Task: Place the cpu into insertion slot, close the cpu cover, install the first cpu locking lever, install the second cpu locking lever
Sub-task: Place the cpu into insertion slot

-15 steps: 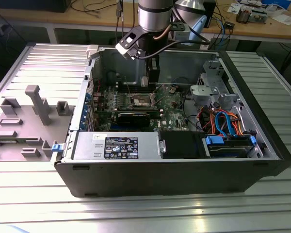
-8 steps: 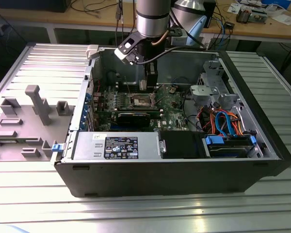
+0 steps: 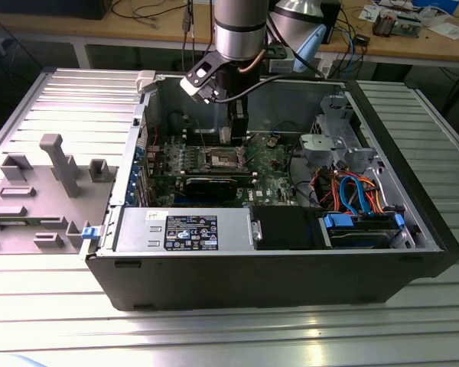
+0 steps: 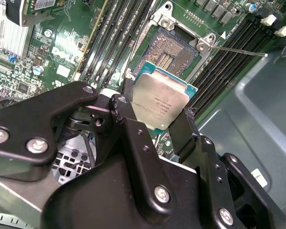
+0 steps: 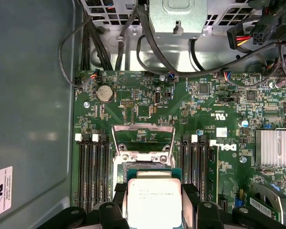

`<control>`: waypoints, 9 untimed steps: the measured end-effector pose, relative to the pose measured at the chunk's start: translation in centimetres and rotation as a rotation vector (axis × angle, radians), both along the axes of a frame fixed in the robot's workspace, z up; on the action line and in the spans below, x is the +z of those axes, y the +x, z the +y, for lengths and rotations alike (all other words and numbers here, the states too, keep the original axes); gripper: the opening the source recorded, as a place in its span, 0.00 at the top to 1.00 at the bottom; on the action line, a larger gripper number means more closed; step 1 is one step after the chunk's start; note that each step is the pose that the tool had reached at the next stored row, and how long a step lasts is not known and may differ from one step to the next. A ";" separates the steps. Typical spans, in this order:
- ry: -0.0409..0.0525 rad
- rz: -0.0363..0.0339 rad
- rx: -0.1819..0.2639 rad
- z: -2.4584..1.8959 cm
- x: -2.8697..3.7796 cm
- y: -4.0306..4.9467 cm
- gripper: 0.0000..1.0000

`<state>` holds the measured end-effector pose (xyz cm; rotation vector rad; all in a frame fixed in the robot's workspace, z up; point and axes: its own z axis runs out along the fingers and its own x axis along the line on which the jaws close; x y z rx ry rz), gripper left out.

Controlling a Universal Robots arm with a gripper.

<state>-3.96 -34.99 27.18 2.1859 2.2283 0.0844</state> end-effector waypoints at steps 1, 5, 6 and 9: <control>0.0000 -0.0005 0.000 0.00 0.00 0.00 0.46; 0.0000 -0.0022 0.000 0.00 0.00 0.00 0.46; -0.0001 -0.0022 0.000 0.00 -0.02 0.00 0.46; 0.0002 -0.0023 0.000 0.00 -0.11 0.00 0.46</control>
